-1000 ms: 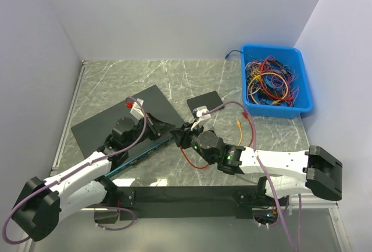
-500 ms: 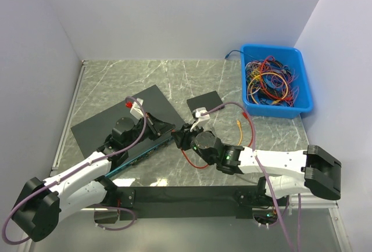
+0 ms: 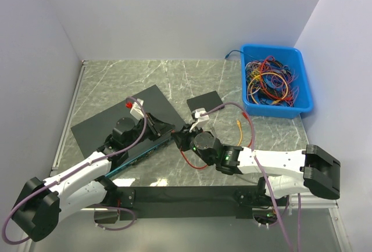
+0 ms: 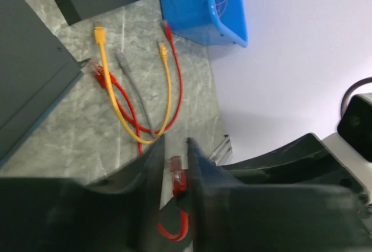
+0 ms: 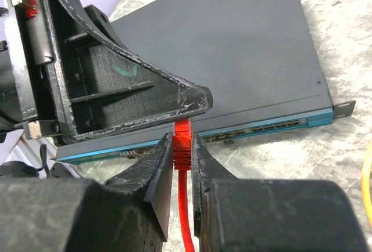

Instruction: Insert the plug into the switch port

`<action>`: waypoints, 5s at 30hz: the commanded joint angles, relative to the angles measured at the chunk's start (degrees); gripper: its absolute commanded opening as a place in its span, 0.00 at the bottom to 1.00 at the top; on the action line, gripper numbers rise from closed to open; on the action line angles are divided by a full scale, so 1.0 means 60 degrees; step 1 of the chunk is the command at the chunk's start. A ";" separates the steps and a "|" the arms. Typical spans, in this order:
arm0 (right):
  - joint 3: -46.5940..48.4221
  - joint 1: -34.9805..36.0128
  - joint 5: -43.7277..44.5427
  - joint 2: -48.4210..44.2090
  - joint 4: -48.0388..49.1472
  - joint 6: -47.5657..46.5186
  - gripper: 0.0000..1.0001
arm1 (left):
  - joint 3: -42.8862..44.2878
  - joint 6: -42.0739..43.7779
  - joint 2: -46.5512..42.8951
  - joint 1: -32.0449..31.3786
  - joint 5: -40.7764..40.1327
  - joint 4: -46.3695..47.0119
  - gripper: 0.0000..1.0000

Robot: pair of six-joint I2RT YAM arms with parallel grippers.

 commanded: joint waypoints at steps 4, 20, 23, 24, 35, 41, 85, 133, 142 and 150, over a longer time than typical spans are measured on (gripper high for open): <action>0.0014 0.0022 0.0326 -0.0091 -0.0188 0.0116 0.00 | 0.0709 0.0614 -0.0561 -0.0040 -0.0370 -0.0657 0.68; -0.0413 0.0183 0.0473 0.2381 0.0425 0.0116 0.00 | 0.3873 0.3209 -0.4016 0.0033 -0.5394 -0.9095 0.99; -0.0075 0.0227 0.0560 0.3217 0.0630 0.0058 0.00 | 0.4269 0.3413 -0.4719 0.0033 -0.5891 -0.9754 0.99; 0.0012 0.0227 0.0575 0.3538 0.0646 0.0043 0.00 | 0.4299 0.3486 -0.4867 0.0033 -0.6096 -0.9844 0.99; 0.0980 0.0008 0.0868 0.4537 0.0764 -0.0207 0.00 | 0.4417 0.3940 -0.5396 0.0019 -0.6598 -1.0256 0.99; 0.1097 -0.0285 0.0766 0.4727 0.0837 -0.0206 0.00 | 0.4373 0.4014 -0.5220 0.0019 -0.6421 -1.0211 0.99; 0.1419 -0.0666 0.0810 0.5035 0.0895 -0.0425 0.00 | 0.4270 0.4029 -0.5235 0.0019 -0.6274 -1.0109 0.99; 0.0936 -0.0579 0.0854 0.5049 0.3224 -0.1715 0.00 | 0.4255 0.4161 -0.5015 0.0019 -0.6274 -1.0050 0.99; 0.0396 -0.0564 0.1000 0.4758 0.3883 -0.1642 0.00 | 0.4255 0.4146 -0.5059 0.0019 -0.6289 -1.0065 0.99; -0.0250 -0.0579 0.1044 0.4332 0.4732 -0.1569 0.00 | 0.4241 0.4146 -0.5074 0.0019 -0.6303 -1.0065 0.99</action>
